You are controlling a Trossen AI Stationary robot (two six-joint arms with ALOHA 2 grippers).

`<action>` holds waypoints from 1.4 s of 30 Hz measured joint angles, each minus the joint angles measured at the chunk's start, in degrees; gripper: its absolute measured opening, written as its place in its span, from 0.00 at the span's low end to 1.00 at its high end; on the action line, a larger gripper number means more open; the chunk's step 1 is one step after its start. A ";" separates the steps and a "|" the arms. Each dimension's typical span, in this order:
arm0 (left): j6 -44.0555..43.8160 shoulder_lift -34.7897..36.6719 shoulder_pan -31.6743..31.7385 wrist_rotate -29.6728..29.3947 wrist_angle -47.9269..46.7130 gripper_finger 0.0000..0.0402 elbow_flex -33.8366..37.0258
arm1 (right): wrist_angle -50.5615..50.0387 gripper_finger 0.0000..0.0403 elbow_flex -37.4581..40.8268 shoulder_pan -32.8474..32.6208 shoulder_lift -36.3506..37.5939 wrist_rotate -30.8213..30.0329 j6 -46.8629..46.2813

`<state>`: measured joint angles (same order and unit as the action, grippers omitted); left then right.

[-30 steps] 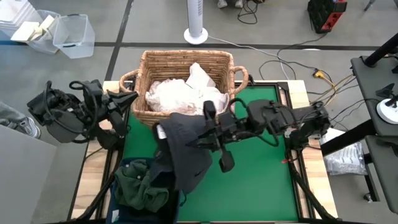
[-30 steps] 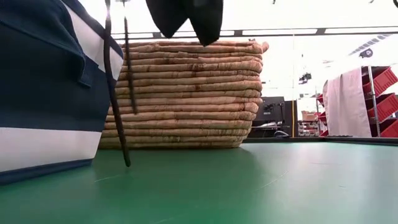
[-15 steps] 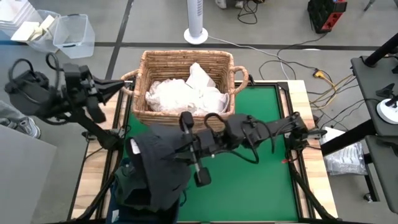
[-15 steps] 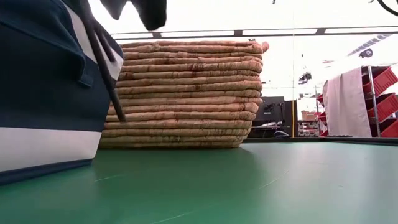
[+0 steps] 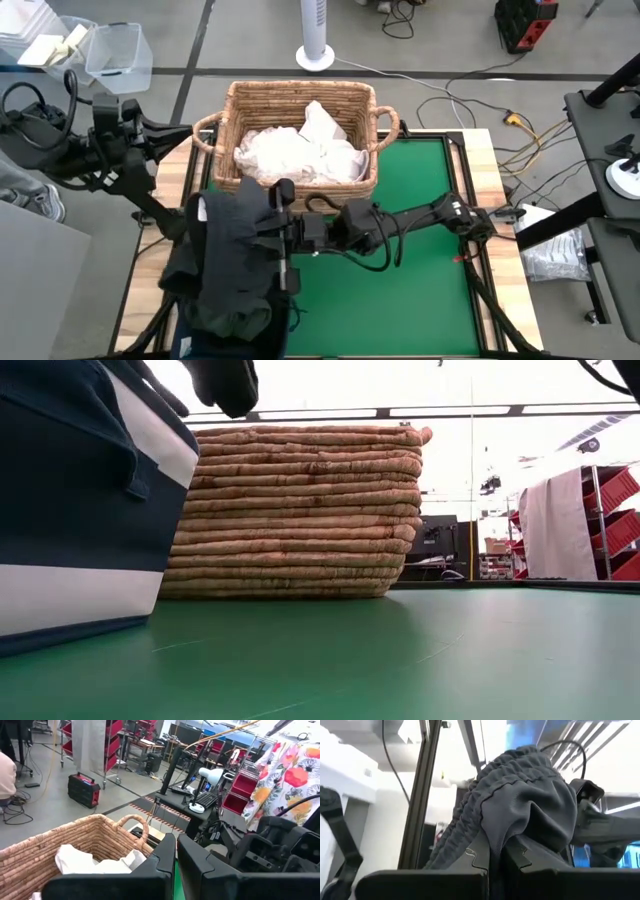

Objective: Sort clothes
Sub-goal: Put the black shorts into the laundry bin

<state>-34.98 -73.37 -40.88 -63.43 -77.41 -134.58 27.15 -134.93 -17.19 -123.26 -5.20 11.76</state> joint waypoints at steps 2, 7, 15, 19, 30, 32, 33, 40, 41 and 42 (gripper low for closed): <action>0.00 0.32 0.00 0.13 -0.02 0.00 0.04 | 1.78 0.02 -0.02 0.01 -0.75 -0.03 -0.08; 0.00 1.59 0.00 1.63 -0.03 0.00 0.04 | -1.76 0.02 -0.06 -0.14 -2.47 -0.01 -3.85; 0.00 2.56 0.00 2.68 -0.48 0.00 0.04 | -16.46 0.02 -0.02 -1.33 -3.31 0.16 -4.69; 0.00 2.65 0.00 2.68 -1.74 0.00 0.04 | -19.24 0.02 0.02 -1.73 -4.34 0.97 -5.98; 0.00 2.22 0.00 2.66 -2.88 0.00 0.06 | -19.70 0.02 0.02 -1.92 -10.10 5.89 -19.27; 0.00 2.22 0.00 2.66 -3.14 0.00 0.06 | -19.92 0.02 0.07 -1.92 -11.01 6.62 -21.28; 0.00 2.21 -0.02 2.66 -3.24 0.00 0.07 | -20.48 0.02 0.07 -1.88 -11.39 7.28 -21.56; -0.01 1.85 0.00 2.64 -3.73 0.00 0.08 | -31.86 0.02 0.07 -1.14 -12.12 9.80 -23.05; 0.00 1.78 -0.02 2.64 -3.84 0.00 0.08 | -34.18 0.02 0.07 -1.14 -12.22 9.80 -23.10; 0.00 1.70 -0.02 2.64 -4.00 0.00 0.08 | -35.99 0.02 0.07 -1.12 -12.66 9.80 -22.71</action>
<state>-34.99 -71.67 -40.91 -60.80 -81.41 -134.50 -8.84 -134.87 -18.31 -135.92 4.60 -10.94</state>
